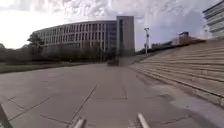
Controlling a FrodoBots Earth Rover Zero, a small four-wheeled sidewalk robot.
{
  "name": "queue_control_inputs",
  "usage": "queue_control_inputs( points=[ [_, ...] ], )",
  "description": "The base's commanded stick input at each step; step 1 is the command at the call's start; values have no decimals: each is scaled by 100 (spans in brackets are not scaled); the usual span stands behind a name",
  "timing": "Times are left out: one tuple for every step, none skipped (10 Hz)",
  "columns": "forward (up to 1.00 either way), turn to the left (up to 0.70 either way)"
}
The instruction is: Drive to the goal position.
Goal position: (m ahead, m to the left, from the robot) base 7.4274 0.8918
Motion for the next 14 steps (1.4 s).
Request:
queue_control_inputs(
  points=[
    [70,0],
    [70,0],
    [70,0],
    [70,0],
    [70,0],
    [70,0],
    [70,0],
    [70,0],
    [70,0],
    [70,0],
    [70,0],
    [70,0],
    [70,0],
    [70,0]
  ],
)
